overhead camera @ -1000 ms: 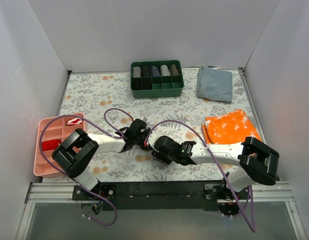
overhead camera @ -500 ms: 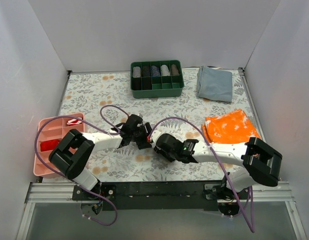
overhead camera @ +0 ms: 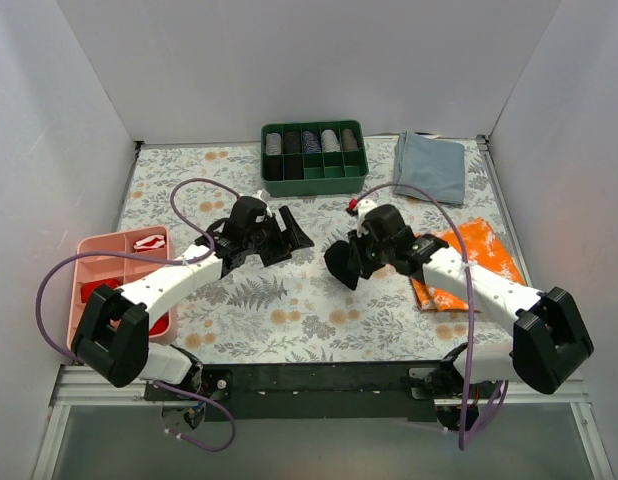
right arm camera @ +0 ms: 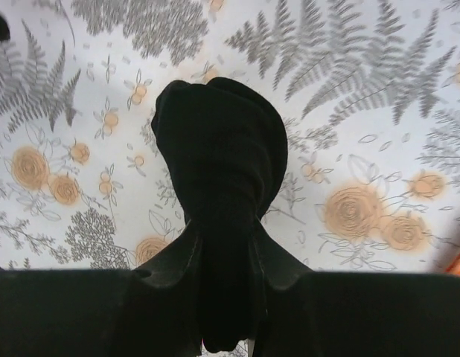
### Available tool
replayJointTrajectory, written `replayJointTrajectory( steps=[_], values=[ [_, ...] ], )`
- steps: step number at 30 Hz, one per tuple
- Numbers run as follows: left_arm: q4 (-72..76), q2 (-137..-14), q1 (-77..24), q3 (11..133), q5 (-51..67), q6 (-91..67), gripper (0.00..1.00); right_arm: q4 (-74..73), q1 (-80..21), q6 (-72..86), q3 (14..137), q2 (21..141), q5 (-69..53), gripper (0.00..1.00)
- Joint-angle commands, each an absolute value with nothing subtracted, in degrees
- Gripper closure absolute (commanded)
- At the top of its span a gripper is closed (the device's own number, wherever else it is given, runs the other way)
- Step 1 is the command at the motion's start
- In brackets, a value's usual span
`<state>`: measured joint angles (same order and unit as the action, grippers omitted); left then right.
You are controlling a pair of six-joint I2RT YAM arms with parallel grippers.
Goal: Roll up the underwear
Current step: Pick up the underwear from the center of the board.
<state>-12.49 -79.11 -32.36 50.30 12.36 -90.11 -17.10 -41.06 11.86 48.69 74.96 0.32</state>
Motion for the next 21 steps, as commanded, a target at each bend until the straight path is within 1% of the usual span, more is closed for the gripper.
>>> replayJointTrajectory(
  steps=[1, 3, 6, 8, 9, 10, 14, 17, 18, 21],
  values=[
    [-17.7, -76.9, -31.9, 53.2, 10.6, -86.9, 0.25, -18.4, -35.3, 10.6, 60.0, 77.3, -4.0, 0.99],
    [-18.9, -77.0, -31.6, 53.8, 10.4, -86.0, 0.23, -19.9, -32.6, 10.2, 63.4, 80.1, -3.5, 0.99],
    [-20.6, -76.9, -31.2, 54.8, 10.7, -84.8, 0.21, -22.0, -29.3, 9.2, 71.5, 84.7, -2.5, 0.99],
    [-21.5, -76.2, -30.9, 55.2, 10.5, -84.1, 0.17, -23.7, -28.1, 8.4, 78.3, 89.2, -0.4, 0.99],
    [-21.7, -75.9, -30.7, 55.2, 10.4, -83.7, 0.05, -24.6, -27.3, 8.3, 80.6, 90.8, 1.2, 0.99],
    [-22.4, -75.2, -30.2, 55.6, 10.1, -83.4, 0.02, -26.0, -26.9, 8.3, 82.7, 93.7, 1.8, 0.99],
    [-25.3, -74.4, -29.1, 57.3, 8.8, -81.7, 0.02, -29.3, -26.5, 7.0, 96.9, 101.7, 4.7, 0.99],
    [-27.1, -74.1, -27.6, 58.2, 8.1, -80.2, 0.02, -31.9, -26.5, 6.3, 103.8, 107.7, 5.4, 0.99],
    [-27.4, -74.1, -27.2, 58.4, 7.9, -80.0, 0.02, -32.5, -26.5, 6.2, 108.5, 109.2, 6.2, 0.99],
    [-28.7, -73.9, -25.9, 58.6, 7.8, -79.0, 0.02, -34.7, -26.5, 5.6, 116.5, 115.0, 9.6, 0.99]
  ],
)
